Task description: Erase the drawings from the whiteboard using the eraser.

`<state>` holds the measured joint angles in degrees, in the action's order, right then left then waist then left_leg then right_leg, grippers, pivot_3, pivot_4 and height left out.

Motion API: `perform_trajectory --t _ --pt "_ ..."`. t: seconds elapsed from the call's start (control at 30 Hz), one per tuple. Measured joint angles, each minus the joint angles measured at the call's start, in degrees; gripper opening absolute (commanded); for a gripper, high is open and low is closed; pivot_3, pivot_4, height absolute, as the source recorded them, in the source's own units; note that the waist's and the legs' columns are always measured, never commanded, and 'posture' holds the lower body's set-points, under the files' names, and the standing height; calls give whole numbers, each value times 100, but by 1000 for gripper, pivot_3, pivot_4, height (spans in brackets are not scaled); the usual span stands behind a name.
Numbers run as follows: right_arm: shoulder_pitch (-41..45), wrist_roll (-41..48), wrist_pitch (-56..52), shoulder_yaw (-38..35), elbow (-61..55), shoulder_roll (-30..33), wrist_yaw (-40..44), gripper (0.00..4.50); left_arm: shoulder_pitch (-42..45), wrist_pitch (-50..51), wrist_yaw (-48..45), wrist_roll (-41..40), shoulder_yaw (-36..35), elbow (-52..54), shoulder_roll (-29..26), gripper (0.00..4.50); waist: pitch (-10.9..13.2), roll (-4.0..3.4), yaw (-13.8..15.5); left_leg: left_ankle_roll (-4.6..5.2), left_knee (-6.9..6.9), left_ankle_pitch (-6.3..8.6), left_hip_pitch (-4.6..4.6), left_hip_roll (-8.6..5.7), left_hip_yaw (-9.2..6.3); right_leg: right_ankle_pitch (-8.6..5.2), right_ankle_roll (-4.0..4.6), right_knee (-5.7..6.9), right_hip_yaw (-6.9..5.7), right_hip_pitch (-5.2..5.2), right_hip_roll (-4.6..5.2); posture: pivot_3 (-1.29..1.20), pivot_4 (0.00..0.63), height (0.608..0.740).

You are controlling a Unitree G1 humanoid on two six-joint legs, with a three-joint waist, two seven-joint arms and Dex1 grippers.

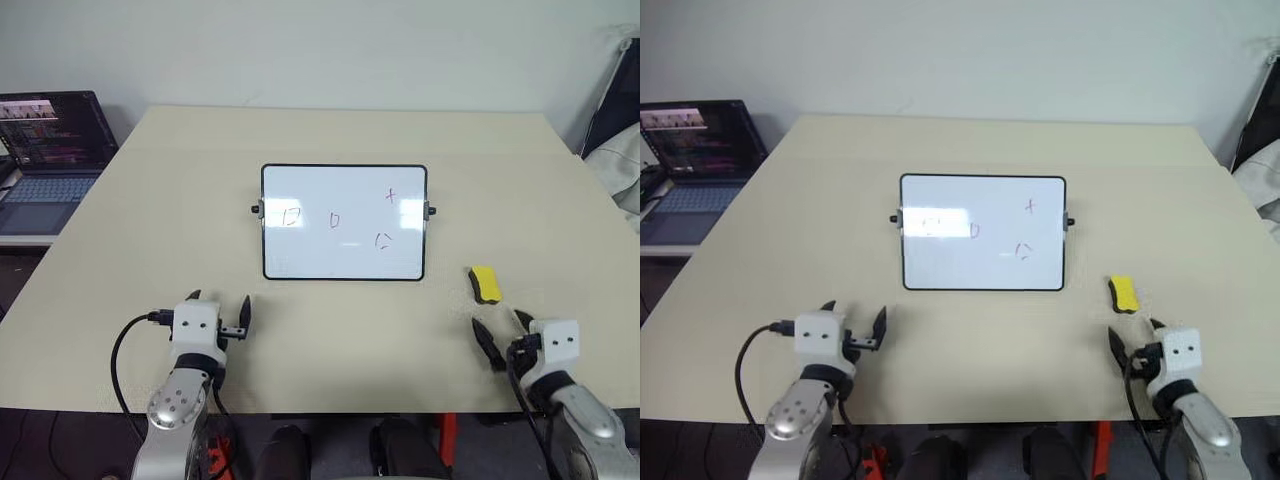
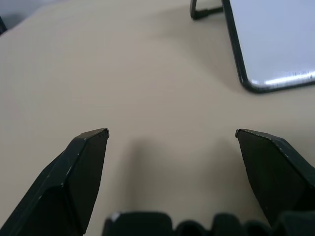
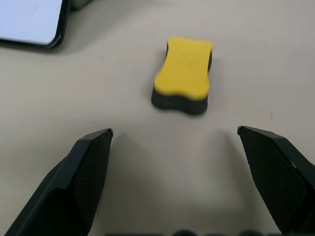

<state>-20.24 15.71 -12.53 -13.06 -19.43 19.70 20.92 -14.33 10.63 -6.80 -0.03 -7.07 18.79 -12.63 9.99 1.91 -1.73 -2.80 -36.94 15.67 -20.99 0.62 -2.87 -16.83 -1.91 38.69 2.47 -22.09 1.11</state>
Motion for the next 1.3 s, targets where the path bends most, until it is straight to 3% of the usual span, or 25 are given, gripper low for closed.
perform_trajectory --t 0.27,0.47,0.7,0.83,0.97,1.1,1.3 --pt "-124 12 -152 36 -580 -24 -79 4434 -120 33 -57 -5 16 97 -15 4500 -1 -5 8 0 2 0 1 0 -3 -6 2 0 -4 0 -3 0 150 740" --pt "-170 5 -206 254 -1212 -15 -54 4434 201 10 -646 -275 14 140 -405 4500 2 -3 15 0 1 0 -3 -1 -4 -6 1 -3 -7 0 -2 0 150 740" --pt "167 -73 -793 485 -1582 -71 -384 4434 1791 686 -2293 -1414 -26 153 -1597 4500 5 -8 19 -1 1 -1 -4 -3 -6 -6 4 4 -11 -2 -6 0 150 740" --pt "839 413 -1761 14 -1750 -92 -818 4434 2979 1469 -3524 -2270 441 110 -2041 4500 10 -3 18 -1 -4 -1 -19 -16 -7 5 8 3 -16 -10 -17 0 150 740" --pt "1456 506 -2743 -147 -1757 -71 -1285 4434 3567 1985 -4563 -2771 890 81 -2440 4500 14 -7 -33 -1 3 0 -21 -8 -5 10 21 6 -8 -19 -28 0 150 740" --pt "2171 722 -3552 -320 -1484 -68 -1516 4434 3943 2072 -5409 -2935 1396 79 -2585 4500 18 -14 -21 1 4 1 -27 -8 -8 7 24 3 -12 -21 -29 0 150 740" --pt "2357 699 -3891 -366 -1091 45 -1560 4434 4102 2005 -5633 -2908 1458 -146 -2543 4500 18 -14 -9 7 -2 4 -47 -14 -13 6 24 -5 -16 -29 -23 0 150 740"
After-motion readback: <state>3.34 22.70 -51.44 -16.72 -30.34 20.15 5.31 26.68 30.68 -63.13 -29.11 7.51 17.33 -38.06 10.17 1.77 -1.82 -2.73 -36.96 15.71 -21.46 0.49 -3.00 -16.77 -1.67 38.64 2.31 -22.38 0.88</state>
